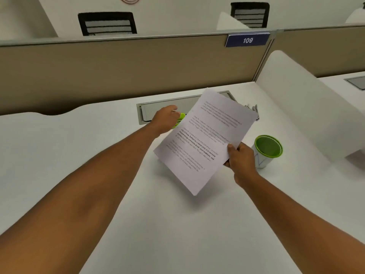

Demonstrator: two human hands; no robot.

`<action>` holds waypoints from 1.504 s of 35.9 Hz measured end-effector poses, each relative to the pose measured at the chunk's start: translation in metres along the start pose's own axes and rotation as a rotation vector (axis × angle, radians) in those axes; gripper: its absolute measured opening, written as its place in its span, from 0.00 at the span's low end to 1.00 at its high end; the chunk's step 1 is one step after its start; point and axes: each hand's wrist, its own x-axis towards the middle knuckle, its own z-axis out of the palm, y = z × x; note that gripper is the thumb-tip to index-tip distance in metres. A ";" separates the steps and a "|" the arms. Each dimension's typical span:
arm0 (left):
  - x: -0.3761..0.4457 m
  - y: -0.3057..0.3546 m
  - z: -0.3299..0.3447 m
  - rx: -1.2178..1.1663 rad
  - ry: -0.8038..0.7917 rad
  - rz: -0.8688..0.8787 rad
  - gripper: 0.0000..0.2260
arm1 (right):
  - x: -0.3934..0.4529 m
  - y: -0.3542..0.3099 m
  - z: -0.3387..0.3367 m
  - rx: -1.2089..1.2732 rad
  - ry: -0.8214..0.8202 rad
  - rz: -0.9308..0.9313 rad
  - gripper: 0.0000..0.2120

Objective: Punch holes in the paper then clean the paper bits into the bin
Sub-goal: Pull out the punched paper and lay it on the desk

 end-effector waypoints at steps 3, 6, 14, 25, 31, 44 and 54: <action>-0.014 0.004 -0.004 -0.059 -0.080 -0.053 0.23 | 0.002 -0.014 -0.005 -0.144 -0.043 -0.119 0.09; -0.028 0.009 -0.007 -0.099 -0.086 -0.067 0.24 | 0.005 -0.027 -0.007 -0.257 -0.094 -0.213 0.09; -0.049 0.014 -0.020 -0.204 0.032 -0.002 0.17 | 0.019 -0.052 -0.012 -0.512 -0.175 -0.488 0.11; -0.080 0.004 -0.007 -0.219 0.285 -0.042 0.08 | 0.038 -0.050 -0.019 -0.659 -0.267 -0.739 0.14; -0.096 0.001 0.004 -0.246 0.347 -0.018 0.07 | 0.043 -0.038 -0.023 -0.651 -0.282 -0.795 0.13; -0.124 -0.001 0.029 -0.207 0.521 0.083 0.04 | 0.040 -0.022 -0.021 -0.445 -0.207 -0.782 0.14; -0.136 -0.002 0.036 -0.175 0.562 0.136 0.03 | 0.033 -0.015 -0.026 -0.327 -0.180 -0.767 0.14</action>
